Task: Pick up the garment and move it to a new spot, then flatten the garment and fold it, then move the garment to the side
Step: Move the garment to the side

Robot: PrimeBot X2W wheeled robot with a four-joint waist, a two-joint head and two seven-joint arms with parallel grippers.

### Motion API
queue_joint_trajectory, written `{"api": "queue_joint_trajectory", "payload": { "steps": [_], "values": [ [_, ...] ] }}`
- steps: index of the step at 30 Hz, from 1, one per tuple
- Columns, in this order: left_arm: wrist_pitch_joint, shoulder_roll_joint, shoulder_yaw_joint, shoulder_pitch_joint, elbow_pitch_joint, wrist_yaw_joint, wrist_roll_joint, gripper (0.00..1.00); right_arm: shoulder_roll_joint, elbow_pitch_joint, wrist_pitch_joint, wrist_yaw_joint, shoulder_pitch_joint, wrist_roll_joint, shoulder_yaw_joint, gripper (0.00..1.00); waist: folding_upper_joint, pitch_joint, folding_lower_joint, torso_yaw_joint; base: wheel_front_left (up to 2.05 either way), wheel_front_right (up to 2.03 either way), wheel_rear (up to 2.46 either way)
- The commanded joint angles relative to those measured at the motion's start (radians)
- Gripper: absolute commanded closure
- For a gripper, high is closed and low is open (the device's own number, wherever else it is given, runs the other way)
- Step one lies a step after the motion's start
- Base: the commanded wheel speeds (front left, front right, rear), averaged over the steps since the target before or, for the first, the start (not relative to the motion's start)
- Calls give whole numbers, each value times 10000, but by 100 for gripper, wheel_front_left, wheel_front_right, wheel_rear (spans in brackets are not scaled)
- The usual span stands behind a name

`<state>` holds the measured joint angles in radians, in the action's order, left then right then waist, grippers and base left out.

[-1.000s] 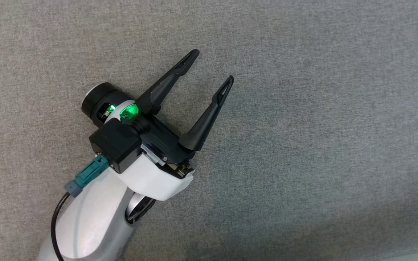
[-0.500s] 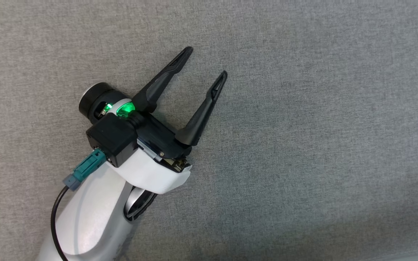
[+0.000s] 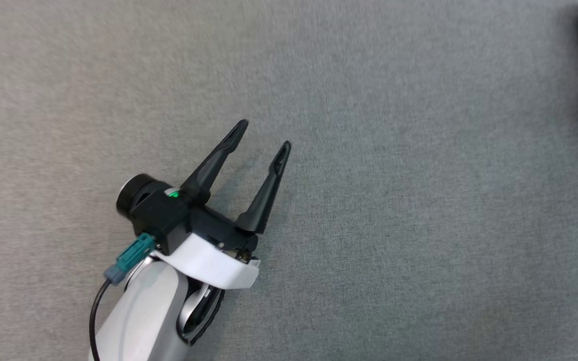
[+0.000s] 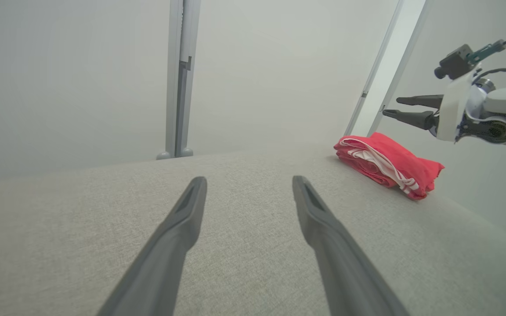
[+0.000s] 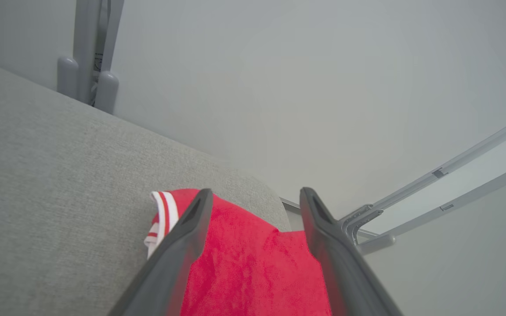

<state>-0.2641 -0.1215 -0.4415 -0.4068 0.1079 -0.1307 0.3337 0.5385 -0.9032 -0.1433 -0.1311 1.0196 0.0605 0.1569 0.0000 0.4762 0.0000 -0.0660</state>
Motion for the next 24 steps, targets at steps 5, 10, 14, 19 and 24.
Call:
{"api": "queue_joint_trajectory", "payload": {
  "steps": [5,10,14,19,24],
  "values": [
    [5,163,854,783,58,1,-135,0,-876,567,-739,7,-953,-1362,565,0,0,-1789,0,490,0,0,0],
    [7,283,1564,1364,122,1,-203,0,-1301,1243,-1094,5,-1813,-2097,1106,0,0,-2533,0,732,0,0,0],
    [5,360,2099,1918,210,1,-269,0,-1620,2161,-1218,5,-2836,-2728,1115,0,0,-3198,0,1038,0,0,0],
    [7,550,2924,2555,297,1,-235,0,-2242,4203,-1212,5,-4674,-2813,375,0,0,-3811,0,1411,0,0,0],
    [5,596,3127,3006,402,1,-384,0,-3291,6128,-1207,5,-6913,-2239,-836,0,0,-4248,0,1808,0,0,0]
  ]
}}
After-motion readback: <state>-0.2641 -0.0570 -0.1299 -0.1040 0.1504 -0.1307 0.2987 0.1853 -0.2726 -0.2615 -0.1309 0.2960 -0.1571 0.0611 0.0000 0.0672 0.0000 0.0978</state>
